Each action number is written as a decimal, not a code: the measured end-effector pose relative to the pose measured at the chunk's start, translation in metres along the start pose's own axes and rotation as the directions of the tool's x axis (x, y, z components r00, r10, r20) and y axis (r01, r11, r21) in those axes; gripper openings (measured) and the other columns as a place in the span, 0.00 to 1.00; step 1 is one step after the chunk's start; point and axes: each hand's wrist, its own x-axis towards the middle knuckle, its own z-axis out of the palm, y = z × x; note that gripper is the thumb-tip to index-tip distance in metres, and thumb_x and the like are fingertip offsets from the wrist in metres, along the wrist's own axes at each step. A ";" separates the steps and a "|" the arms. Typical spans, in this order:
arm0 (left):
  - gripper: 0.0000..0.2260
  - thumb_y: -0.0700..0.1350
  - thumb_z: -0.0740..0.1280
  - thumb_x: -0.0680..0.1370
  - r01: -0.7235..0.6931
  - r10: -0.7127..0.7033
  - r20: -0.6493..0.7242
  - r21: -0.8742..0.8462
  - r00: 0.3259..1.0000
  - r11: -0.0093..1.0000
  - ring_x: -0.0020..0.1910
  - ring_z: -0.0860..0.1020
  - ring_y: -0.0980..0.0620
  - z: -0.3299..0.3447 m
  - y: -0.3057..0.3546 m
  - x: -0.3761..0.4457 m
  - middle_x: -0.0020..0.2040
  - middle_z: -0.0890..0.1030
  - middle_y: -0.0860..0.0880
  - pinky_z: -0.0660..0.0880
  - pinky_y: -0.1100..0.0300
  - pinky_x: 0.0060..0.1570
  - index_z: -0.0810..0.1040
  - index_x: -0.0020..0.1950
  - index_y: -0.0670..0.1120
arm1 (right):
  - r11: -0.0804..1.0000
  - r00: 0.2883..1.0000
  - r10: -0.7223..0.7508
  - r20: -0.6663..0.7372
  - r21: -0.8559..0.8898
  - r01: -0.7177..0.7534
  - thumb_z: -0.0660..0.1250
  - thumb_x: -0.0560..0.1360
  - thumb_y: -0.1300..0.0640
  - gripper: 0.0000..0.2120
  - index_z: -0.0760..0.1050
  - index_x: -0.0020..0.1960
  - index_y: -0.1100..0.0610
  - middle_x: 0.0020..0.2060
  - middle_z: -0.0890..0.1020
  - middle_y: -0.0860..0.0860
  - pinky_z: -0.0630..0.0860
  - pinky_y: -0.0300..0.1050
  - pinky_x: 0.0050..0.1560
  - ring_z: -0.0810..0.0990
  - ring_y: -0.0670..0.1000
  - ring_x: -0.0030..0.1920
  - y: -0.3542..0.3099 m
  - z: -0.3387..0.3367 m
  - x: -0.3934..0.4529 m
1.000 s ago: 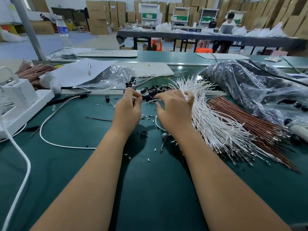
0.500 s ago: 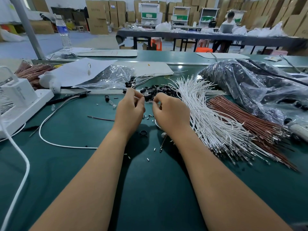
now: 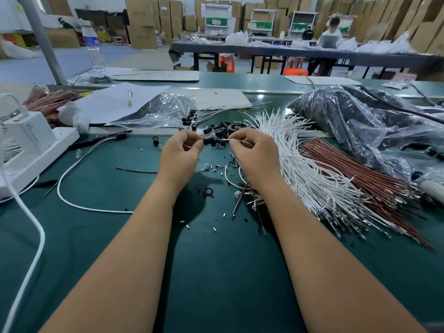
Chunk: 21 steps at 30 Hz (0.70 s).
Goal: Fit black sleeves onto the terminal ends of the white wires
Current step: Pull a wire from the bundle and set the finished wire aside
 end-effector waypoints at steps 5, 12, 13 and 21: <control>0.03 0.38 0.67 0.78 -0.023 0.024 0.061 -0.019 0.998 1.000 0.30 0.69 0.62 0.002 -0.001 -0.001 0.34 0.75 0.53 0.67 0.74 0.33 0.79 0.47 0.45 | 0.993 0.999 0.045 -0.024 0.109 -0.042 0.69 0.73 0.60 0.07 0.80 0.39 0.50 0.33 0.80 0.42 0.74 0.38 0.39 0.76 0.41 0.34 0.000 -0.002 0.002; 0.02 0.41 0.67 0.78 0.004 0.001 0.094 -0.062 0.996 0.998 0.37 0.74 0.57 0.004 0.000 -0.001 0.38 0.79 0.51 0.71 0.71 0.39 0.79 0.47 0.46 | 0.985 0.999 0.041 0.007 0.167 -0.042 0.69 0.73 0.61 0.10 0.78 0.36 0.48 0.30 0.78 0.42 0.70 0.31 0.33 0.73 0.38 0.30 -0.001 -0.003 0.002; 0.02 0.41 0.67 0.78 0.008 -0.002 0.098 -0.057 0.995 0.998 0.38 0.74 0.56 0.004 0.000 -0.002 0.39 0.79 0.50 0.71 0.71 0.40 0.80 0.47 0.46 | 0.986 0.999 0.042 0.012 0.159 -0.043 0.69 0.74 0.61 0.10 0.78 0.36 0.48 0.30 0.78 0.41 0.70 0.32 0.33 0.73 0.38 0.29 -0.001 -0.002 0.001; 0.02 0.42 0.67 0.78 -0.003 0.008 0.094 -0.050 0.996 0.999 0.36 0.74 0.57 0.004 0.000 -0.002 0.39 0.80 0.48 0.71 0.73 0.38 0.79 0.47 0.46 | 1.000 0.999 0.010 0.038 -0.016 -0.009 0.68 0.74 0.59 0.05 0.79 0.41 0.51 0.35 0.80 0.44 0.76 0.41 0.40 0.80 0.47 0.39 -0.001 0.001 0.001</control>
